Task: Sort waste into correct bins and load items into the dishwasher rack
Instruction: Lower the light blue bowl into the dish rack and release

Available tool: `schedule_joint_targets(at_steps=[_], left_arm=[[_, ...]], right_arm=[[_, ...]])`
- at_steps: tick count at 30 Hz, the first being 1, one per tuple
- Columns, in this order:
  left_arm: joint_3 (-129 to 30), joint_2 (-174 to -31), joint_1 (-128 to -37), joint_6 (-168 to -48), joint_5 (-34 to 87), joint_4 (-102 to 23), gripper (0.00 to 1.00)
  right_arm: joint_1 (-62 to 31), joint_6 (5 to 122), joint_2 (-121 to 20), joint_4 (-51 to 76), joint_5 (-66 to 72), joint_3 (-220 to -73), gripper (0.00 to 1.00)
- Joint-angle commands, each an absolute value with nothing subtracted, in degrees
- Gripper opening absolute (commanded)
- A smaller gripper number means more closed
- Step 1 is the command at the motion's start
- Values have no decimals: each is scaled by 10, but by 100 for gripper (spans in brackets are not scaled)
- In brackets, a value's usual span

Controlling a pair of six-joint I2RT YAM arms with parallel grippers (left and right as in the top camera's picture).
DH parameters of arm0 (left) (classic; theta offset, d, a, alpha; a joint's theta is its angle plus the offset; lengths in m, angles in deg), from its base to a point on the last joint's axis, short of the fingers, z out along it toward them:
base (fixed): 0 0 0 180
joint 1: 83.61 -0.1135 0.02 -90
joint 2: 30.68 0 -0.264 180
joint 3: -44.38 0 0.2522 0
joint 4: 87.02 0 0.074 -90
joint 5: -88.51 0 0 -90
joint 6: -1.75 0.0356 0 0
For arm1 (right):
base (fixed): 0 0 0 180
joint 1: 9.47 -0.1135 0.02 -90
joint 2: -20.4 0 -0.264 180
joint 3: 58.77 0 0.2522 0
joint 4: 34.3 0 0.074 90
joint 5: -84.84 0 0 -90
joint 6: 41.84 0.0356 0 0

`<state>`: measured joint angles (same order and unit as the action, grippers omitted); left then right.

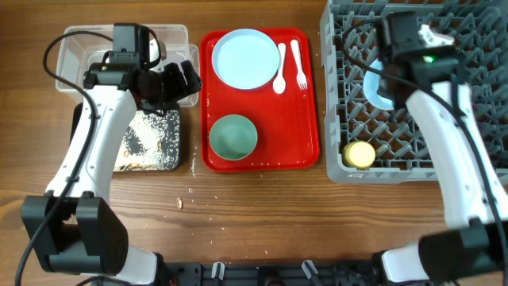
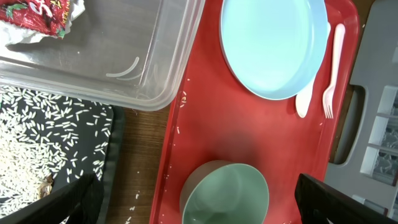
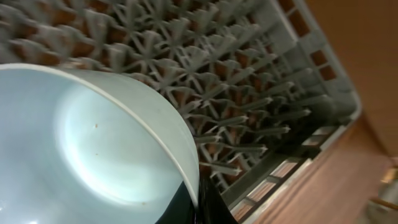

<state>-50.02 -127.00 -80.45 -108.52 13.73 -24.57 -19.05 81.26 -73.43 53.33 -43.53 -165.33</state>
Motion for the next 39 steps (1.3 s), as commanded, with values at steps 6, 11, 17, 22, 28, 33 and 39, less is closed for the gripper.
schedule_joint_targets(at_steps=[6, 11, 17, 22, 28, 33, 39], left_arm=[[-504, -1263, -805, -1082, 134, -246, 100], [-504, -1263, -805, -1082, 134, -246, 100], [-504, -1263, -805, -1082, 134, -246, 100], [-504, -1263, -805, -1082, 134, -246, 100], [-504, -1263, -805, -1082, 134, -246, 100], [-504, -1263, -805, -1082, 134, -246, 100], [-504, -1263, -805, -1082, 134, -246, 100]], right_arm=[[-193, 826, -798, 536, -568, -1647, 4], [-209, 811, -809, 535, -631, -1647, 4], [-253, 721, -810, 455, -772, -1647, 4], [-266, 563, -816, 335, -762, -1647, 4], [-272, 527, -839, 386, -748, -1647, 4], [-292, 530, -868, 443, -690, -1647, 5], [-305, 594, -910, 511, -664, -1647, 4]])
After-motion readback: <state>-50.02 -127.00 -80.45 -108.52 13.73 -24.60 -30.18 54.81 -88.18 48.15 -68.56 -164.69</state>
